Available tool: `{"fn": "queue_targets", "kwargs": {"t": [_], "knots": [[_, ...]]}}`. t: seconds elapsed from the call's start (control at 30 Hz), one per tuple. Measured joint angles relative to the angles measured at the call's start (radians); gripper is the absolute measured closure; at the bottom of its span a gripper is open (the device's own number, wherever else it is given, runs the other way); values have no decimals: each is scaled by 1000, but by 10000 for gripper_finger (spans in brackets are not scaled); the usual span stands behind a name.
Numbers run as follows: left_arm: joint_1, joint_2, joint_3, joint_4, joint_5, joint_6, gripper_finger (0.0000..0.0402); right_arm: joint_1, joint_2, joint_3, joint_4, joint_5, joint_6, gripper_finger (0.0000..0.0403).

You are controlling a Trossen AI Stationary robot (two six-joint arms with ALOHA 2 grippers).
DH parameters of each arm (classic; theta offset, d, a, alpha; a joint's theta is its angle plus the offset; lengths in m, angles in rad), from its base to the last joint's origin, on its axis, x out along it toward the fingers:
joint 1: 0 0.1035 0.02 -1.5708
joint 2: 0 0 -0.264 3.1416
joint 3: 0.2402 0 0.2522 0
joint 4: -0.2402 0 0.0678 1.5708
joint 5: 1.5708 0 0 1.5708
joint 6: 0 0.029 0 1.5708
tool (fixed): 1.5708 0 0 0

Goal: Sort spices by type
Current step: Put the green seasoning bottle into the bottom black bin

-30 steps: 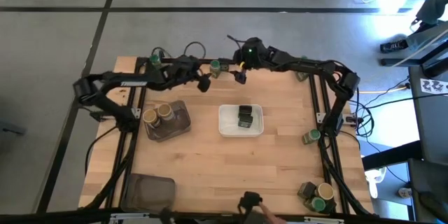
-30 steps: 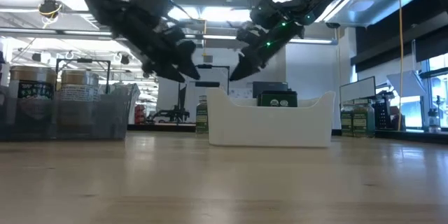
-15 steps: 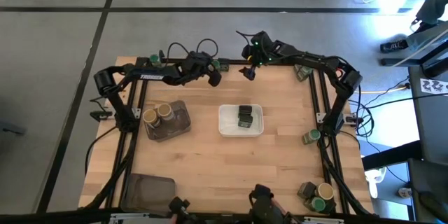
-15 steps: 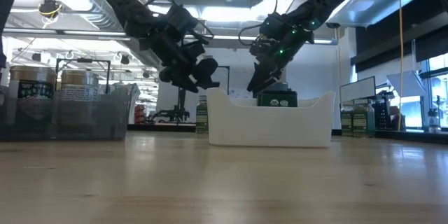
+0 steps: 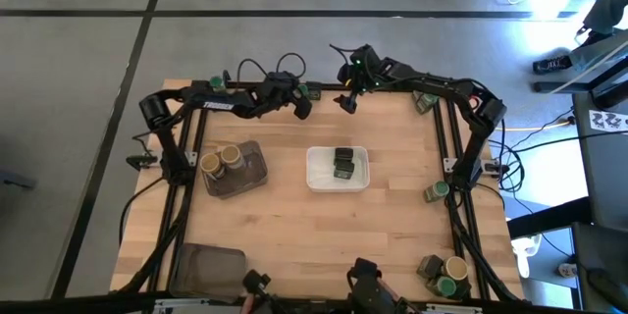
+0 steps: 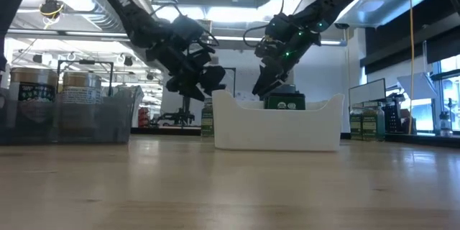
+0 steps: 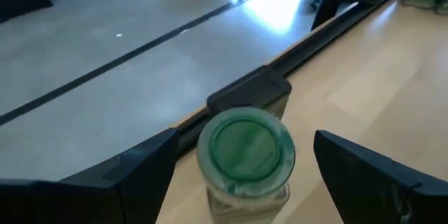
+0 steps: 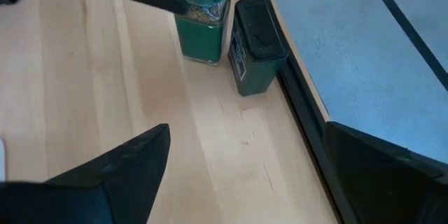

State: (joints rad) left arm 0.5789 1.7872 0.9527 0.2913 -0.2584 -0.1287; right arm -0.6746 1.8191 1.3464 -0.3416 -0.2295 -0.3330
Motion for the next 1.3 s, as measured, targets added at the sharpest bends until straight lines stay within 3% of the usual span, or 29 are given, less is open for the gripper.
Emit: {"fn": "queue_targets", "kwargs": {"t": [0.33,0.67,0.77,1.3], "knots": [[21,52,0,87,1,22,78,1,0,0,-2,0,-6,27],[13,52,-1,80,26,49,202,1,0,0,-2,0,-7,27],[3,48,-1,76,26,57,202,1,0,0,-13,0,-7,27],[-167,-271,-3,-293,28,79,197,1,0,0,3,-27,12,27]]}}
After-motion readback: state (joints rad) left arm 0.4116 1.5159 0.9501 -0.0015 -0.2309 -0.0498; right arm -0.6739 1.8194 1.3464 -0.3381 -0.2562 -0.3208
